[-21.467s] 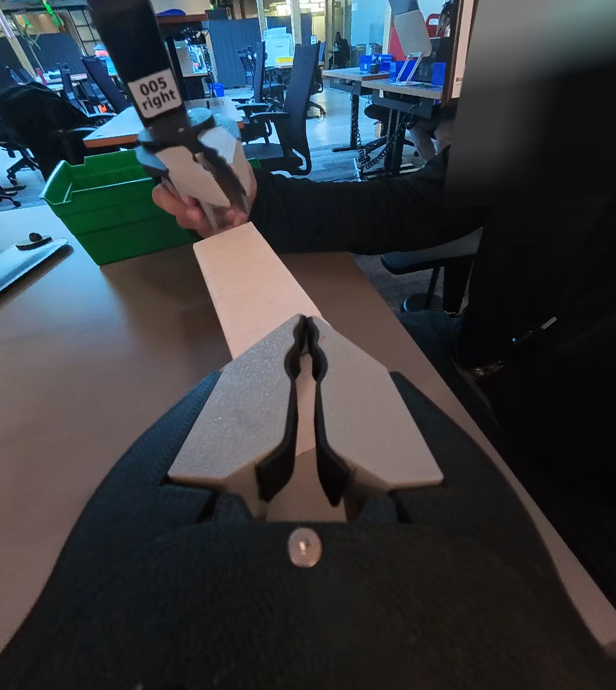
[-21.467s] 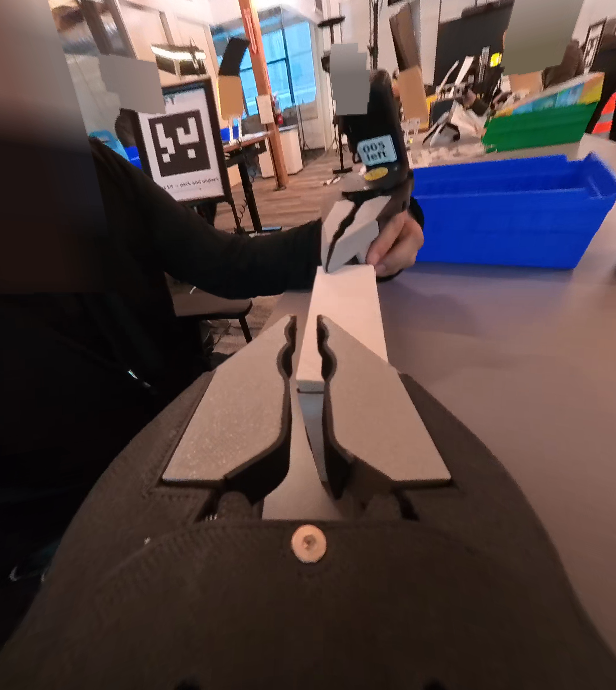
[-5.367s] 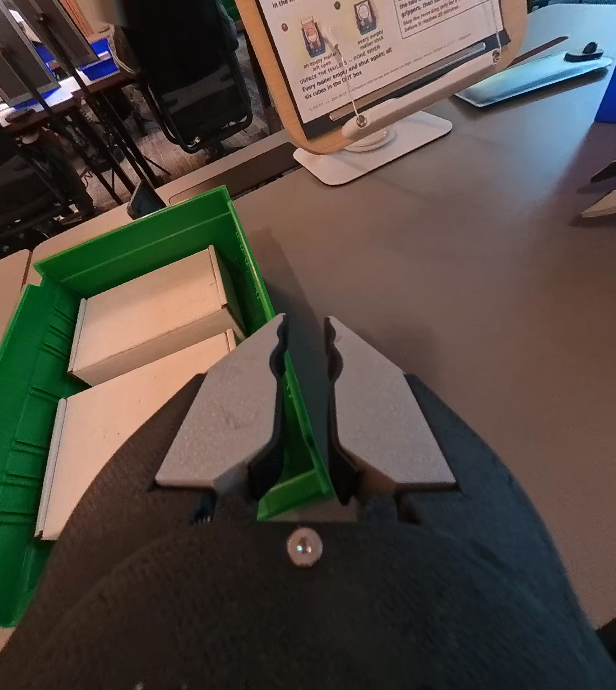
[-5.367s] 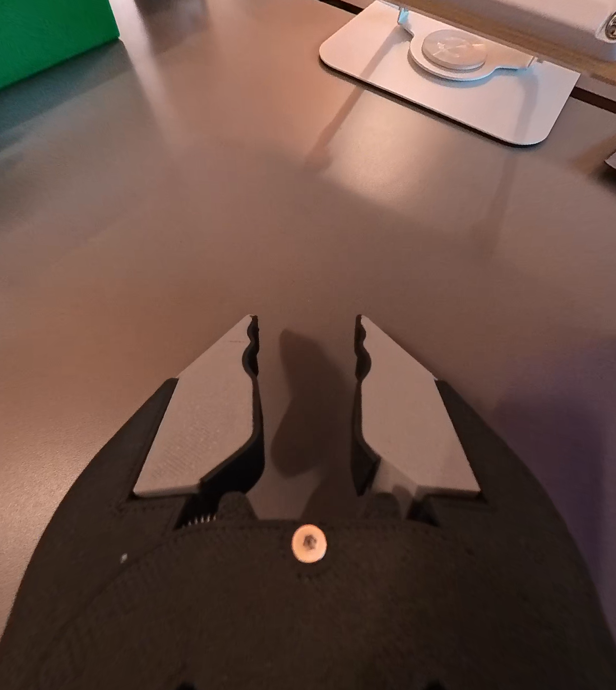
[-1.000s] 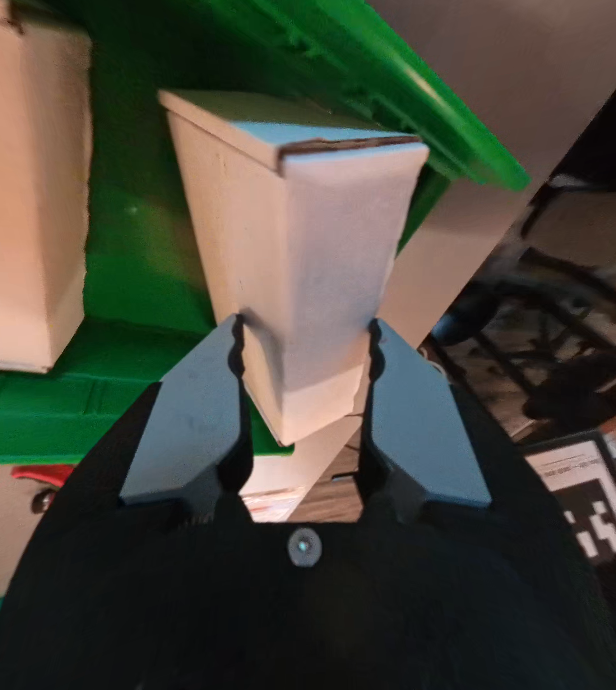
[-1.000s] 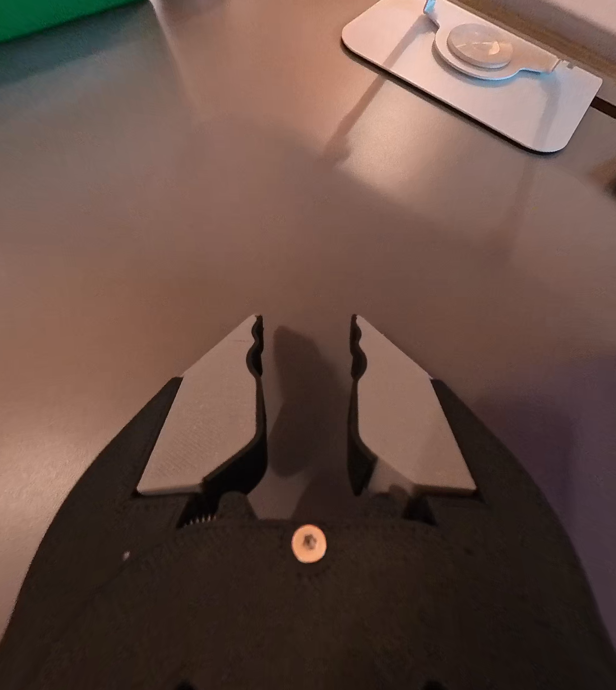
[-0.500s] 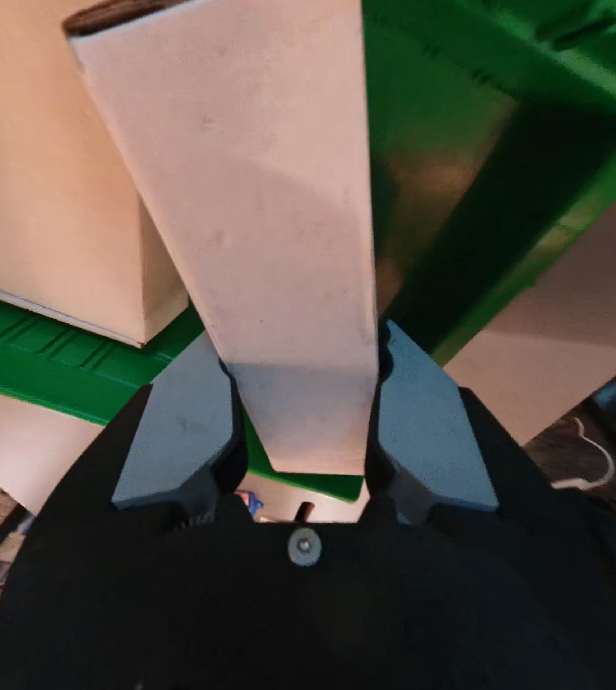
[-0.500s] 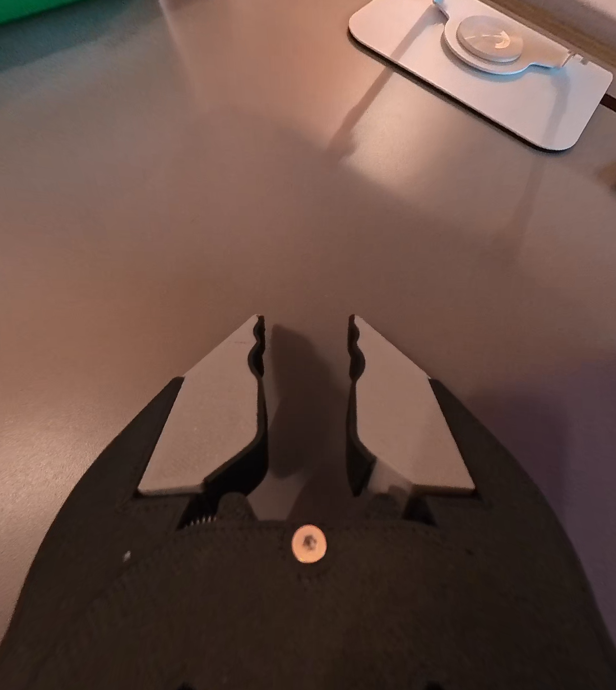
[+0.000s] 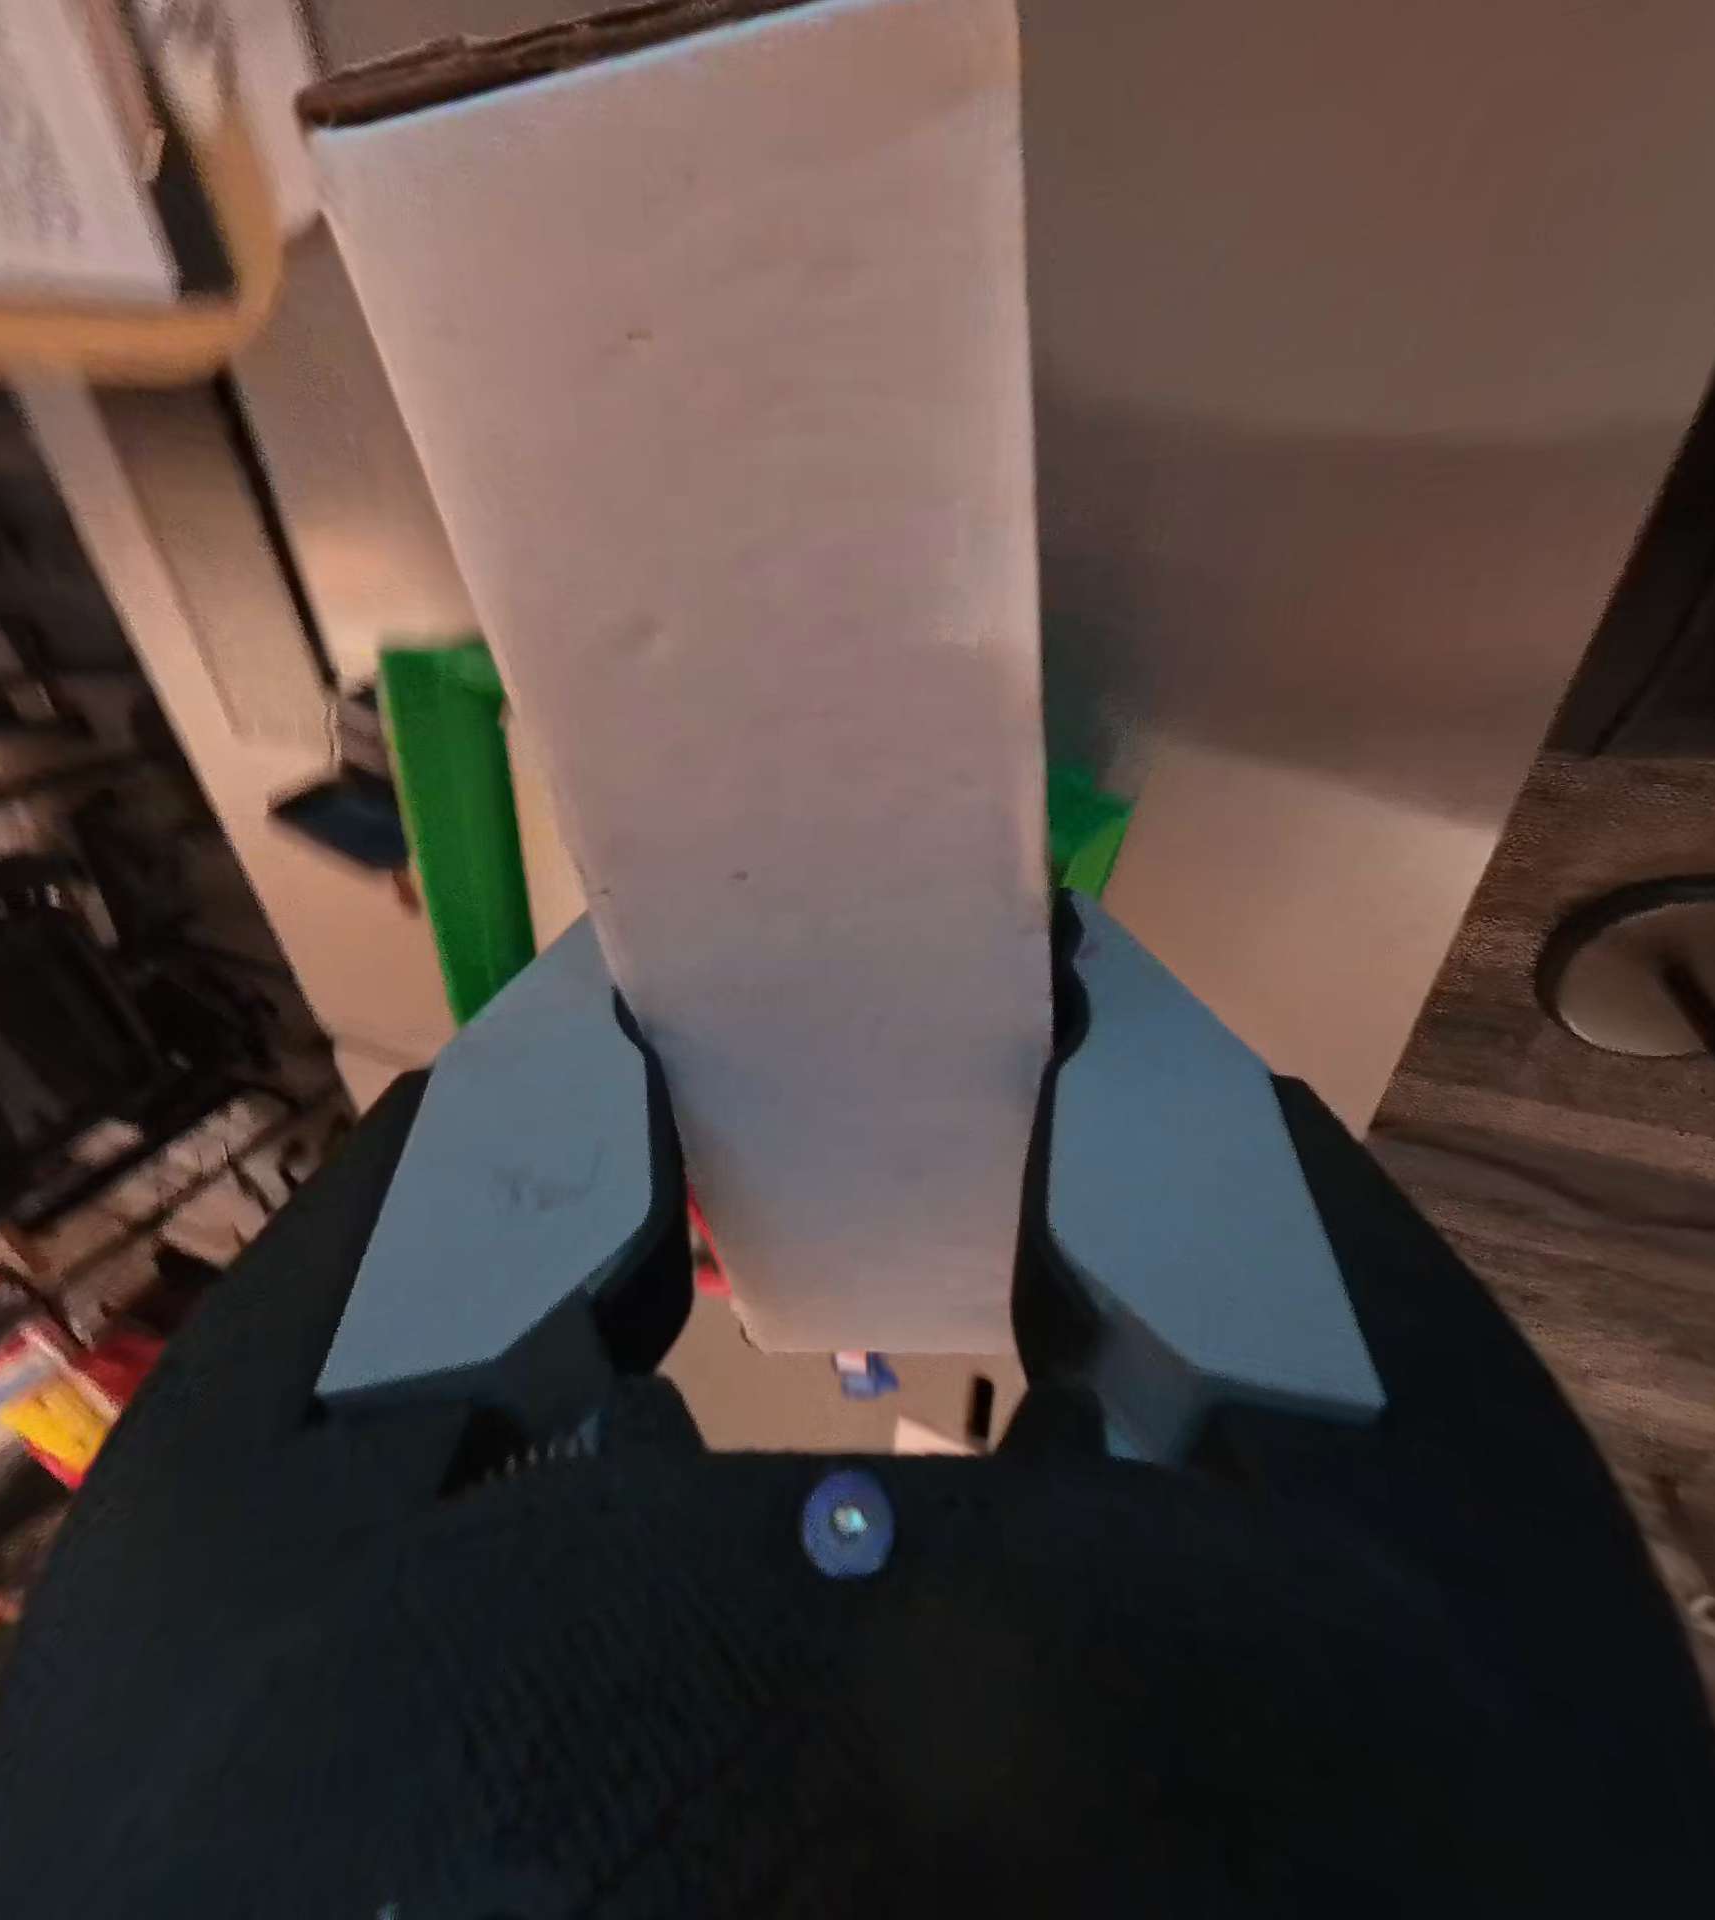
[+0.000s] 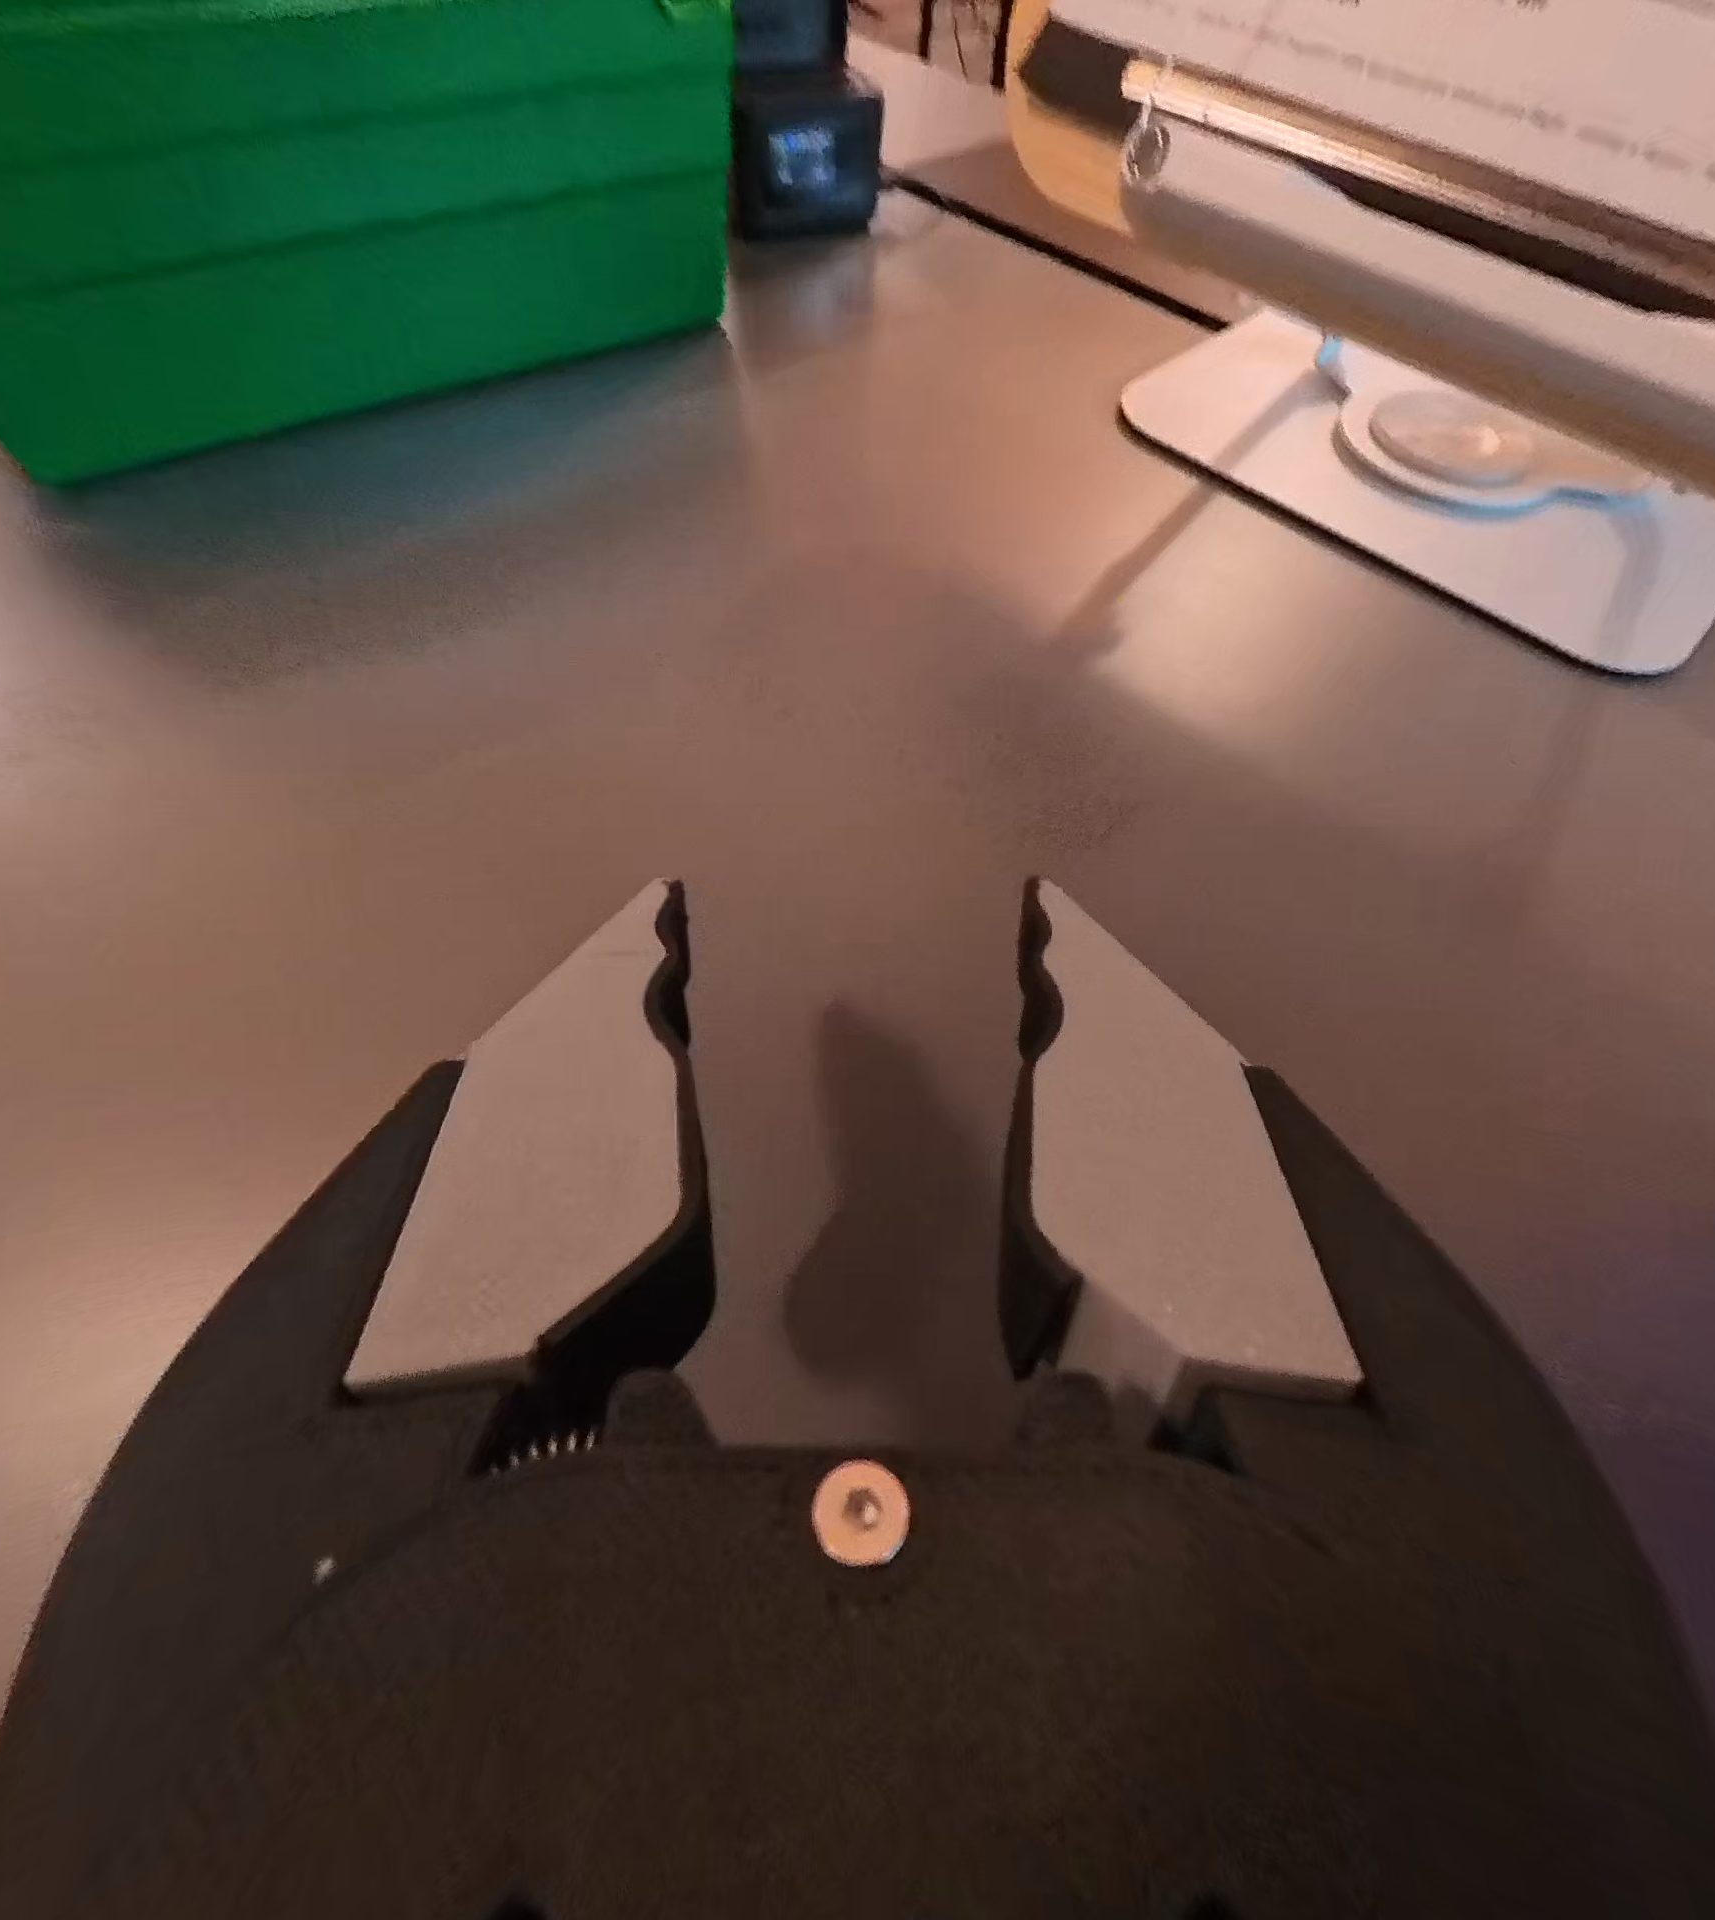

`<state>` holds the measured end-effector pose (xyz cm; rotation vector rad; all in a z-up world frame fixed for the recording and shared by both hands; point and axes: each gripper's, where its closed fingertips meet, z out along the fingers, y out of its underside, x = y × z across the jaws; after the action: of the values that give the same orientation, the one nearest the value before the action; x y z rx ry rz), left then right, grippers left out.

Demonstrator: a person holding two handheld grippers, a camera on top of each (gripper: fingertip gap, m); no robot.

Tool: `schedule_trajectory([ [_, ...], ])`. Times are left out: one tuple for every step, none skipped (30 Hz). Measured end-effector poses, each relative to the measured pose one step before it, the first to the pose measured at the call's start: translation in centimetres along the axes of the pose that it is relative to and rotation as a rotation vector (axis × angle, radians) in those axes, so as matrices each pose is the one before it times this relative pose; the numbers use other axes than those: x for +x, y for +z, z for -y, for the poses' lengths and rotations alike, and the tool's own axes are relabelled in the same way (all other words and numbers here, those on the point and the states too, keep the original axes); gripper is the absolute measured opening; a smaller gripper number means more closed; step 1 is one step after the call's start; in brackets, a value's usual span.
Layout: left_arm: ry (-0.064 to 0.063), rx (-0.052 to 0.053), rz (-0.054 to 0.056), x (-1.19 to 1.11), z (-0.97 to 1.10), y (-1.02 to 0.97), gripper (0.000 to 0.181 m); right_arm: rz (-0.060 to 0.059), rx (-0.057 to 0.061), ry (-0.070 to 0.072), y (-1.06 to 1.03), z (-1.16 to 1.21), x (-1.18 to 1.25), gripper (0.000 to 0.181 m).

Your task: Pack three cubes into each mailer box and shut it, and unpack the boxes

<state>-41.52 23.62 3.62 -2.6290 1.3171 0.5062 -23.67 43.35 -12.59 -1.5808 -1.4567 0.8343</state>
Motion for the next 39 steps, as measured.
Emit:
schedule_trajectory([
  [0.0438, 0.0202, -0.0326, 1.143, 2.398, 1.197, 0.075, 0.0187, 0.0268, 0.0017, -0.263, 0.432, -0.249, 0.062],
  [0.0407, 0.0155, -0.0450, 1.205, 2.247, 1.574, 0.075, 0.0247, 0.0328, 0.0048, -0.334, 0.518, -0.290, 0.062],
  [0.0394, 0.0092, -0.0410, 0.981, 2.057, 1.879, 0.074, 0.0360, 0.0413, 0.0061, -0.429, 0.647, -0.431, 0.062],
  [0.0330, 0.0027, -0.0308, 0.665, 1.893, 2.094, 0.075, 0.0561, 0.0496, 0.0106, -0.537, 0.794, -0.704, 0.063],
  [0.0310, 0.0025, -0.0268, 0.500, 1.784, 2.193, 0.074, 0.0888, 0.0559, 0.0153, -0.665, 0.913, -1.167, 0.064],
  [0.0281, 0.0049, -0.0288, 0.441, 1.632, 2.142, 0.074, 0.1207, 0.0575, 0.0109, -0.773, 0.914, -1.641, 0.066],
  [0.0237, 0.0076, -0.0247, 0.252, 1.486, 1.974, 0.074, 0.1226, 0.0555, 0.0044, -0.782, 0.773, -1.700, 0.067],
  [0.0104, 0.0142, -0.0166, -0.036, 1.368, 1.677, 0.074, 0.0819, 0.0546, 0.0084, -0.643, 0.673, -1.080, 0.073],
  [-0.0070, 0.0277, 0.0069, -0.609, 1.275, 0.915, 0.077, 0.0372, 0.0481, 0.0087, -0.509, 0.502, -0.350, 0.073],
  [-0.0423, 0.1193, -0.0158, -0.426, 2.244, -0.261, 0.074, 0.0078, 0.0287, 0.0041, -0.317, 0.304, 0.102, 0.076],
  [-0.0381, 0.1089, -0.0085, -0.363, 2.055, -0.202, 0.074, -0.0080, 0.0029, 0.0047, -0.167, 0.115, 0.280, 0.079],
  [-0.0240, 0.0794, 0.0077, -0.364, 1.438, -0.029, 0.072, -0.0125, -0.0061, -0.0032, -0.088, 0.040, 0.278, 0.079],
  [-0.0051, 0.0527, 0.0269, -0.410, 0.885, 0.040, 0.079, -0.0150, -0.0032, -0.0091, -0.032, 0.029, 0.281, 0.079],
  [0.0030, 0.0481, 0.0443, -0.492, 0.641, 0.029, 0.093, -0.0126, -0.0069, -0.0054, 0.019, -0.071, 0.253, 0.080],
  [-0.0038, 0.0549, 0.0472, -0.414, 0.510, -0.059, 0.101, -0.0082, -0.0155, -0.0015, 0.060, -0.224, 0.210, 0.080],
  [-0.0150, 0.0556, 0.0415, -0.323, 0.258, -0.152, 0.107, -0.0082, -0.0228, -0.0007, 0.071, -0.352, 0.210, 0.080],
  [-0.0226, 0.0431, 0.0398, -0.363, -0.228, -0.223, 0.113, -0.0085, -0.0228, -0.0042, 0.020, -0.340, 0.150, 0.080],
  [-0.0267, 0.0335, 0.0414, -0.498, -0.629, -0.266, 0.116, -0.0085, -0.0153, -0.0093, -0.050, -0.208, 0.112, 0.080],
  [-0.0316, 0.0395, 0.0384, -0.614, -0.740, -0.288, 0.116, -0.0098, -0.0063, -0.0108, -0.158, -0.065, 0.135, 0.079],
  [-0.0338, 0.0475, 0.0188, -0.466, -0.758, -0.279, 0.115, -0.0098, -0.0029, -0.0075, -0.217, 0.006, 0.209, 0.077],
  [-0.0381, 0.0580, -0.0029, -0.255, -0.562, -0.209, 0.111, -0.0037, -0.0037, 0.0000, -0.301, 0.022, 0.222, 0.076],
  [-0.0392, 0.0611, -0.0258, 0.060, -0.275, -0.057, 0.110, 0.0064, -0.0025, 0.0096, -0.347, 0.055, 0.133, 0.069],
  [-0.0344, 0.0465, -0.0453, 0.439, -0.196, 0.137, 0.108, 0.0180, -0.0011, 0.0150, -0.377, 0.120, -0.022, 0.063],
  [-0.0164, 0.0346, -0.0342, 0.421, -0.177, 0.314, 0.099, 0.0253, -0.0024, 0.0147, -0.368, 0.192, -0.203, 0.062],
  [0.0049, 0.0328, -0.0197, 0.321, -0.174, 0.411, 0.089, 0.0202, -0.0063, 0.0078, -0.292, 0.256, -0.270, 0.060],
  [0.0084, 0.0452, -0.0057, 0.167, 0.047, 0.447, 0.086, 0.0024, -0.0143, -0.0048, -0.199, 0.222, -0.167, 0.058],
  [0.0014, 0.0660, 0.0012, 0.023, 0.635, 0.375, 0.085, -0.0256, -0.0249, -0.0119, -0.096, 0.146, 0.113, 0.057],
  [-0.0087, 0.0169, -0.0012, 0.070, 0.449, 0.588, 0.085, -0.0473, -0.0316, -0.0118, 0.022, 0.122, 0.355, 0.059],
  [-0.0095, -0.0065, 0.0023, 0.144, 0.273, 0.806, 0.085, -0.0415, -0.0306, -0.0133, 0.107, 0.207, 0.179, 0.064],
  [-0.0123, 0.0218, 0.0066, 0.142, 0.477, 0.779, 0.084, -0.0209, -0.0253, -0.0194, 0.146, 0.340, -0.227, 0.066],
  [-0.0110, -0.0043, 0.0033, 0.146, 0.239, 0.615, 0.084, -0.0141, -0.0263, -0.0281, 0.151, 0.335, -0.416, 0.066],
  [0.0047, -0.0020, -0.0043, 0.311, 0.160, 0.392, 0.084, -0.0267, -0.0372, -0.0375, 0.147, 0.176, -0.272, 0.067],
  [0.0112, -0.0005, -0.0021, 0.268, 0.103, 0.191, 0.083, -0.0294, -0.0463, -0.0469, 0.130, 0.014, -0.264, 0.067],
  [0.0021, -0.0036, 0.0023, 0.111, 0.011, 0.056, 0.083, -0.0296, -0.0479, -0.0526, 0.100, -0.065, -0.272, 0.067],
  [-0.0040, -0.0088, 0.0030, 0.010, -0.065, -0.010, 0.083, -0.0356, -0.0422, -0.0522, 0.072, -0.032, -0.179, 0.066],
  [-0.0064, -0.0133, 0.0009, -0.017, -0.103, -0.025, 0.083, -0.0316, -0.0359, -0.0482, 0.062, -0.047, -0.199, 0.064],
  [-0.0088, -0.0047, 0.0004, -0.011, -0.019, -0.018, 0.083, -0.0186, -0.0338, -0.0400, 0.110, -0.106, -0.328, 0.060],
  [-0.0145, 0.0048, 0.0001, -0.026, 0.046, 0.008, 0.083, -0.0127, -0.0327, -0.0295, 0.170, -0.201, -0.322, 0.058],
  [-0.0138, 0.0073, 0.0036, -0.059, 0.066, 0.011, 0.082, -0.0191, -0.0282, -0.0226, 0.233, -0.229, -0.135, 0.055],
])
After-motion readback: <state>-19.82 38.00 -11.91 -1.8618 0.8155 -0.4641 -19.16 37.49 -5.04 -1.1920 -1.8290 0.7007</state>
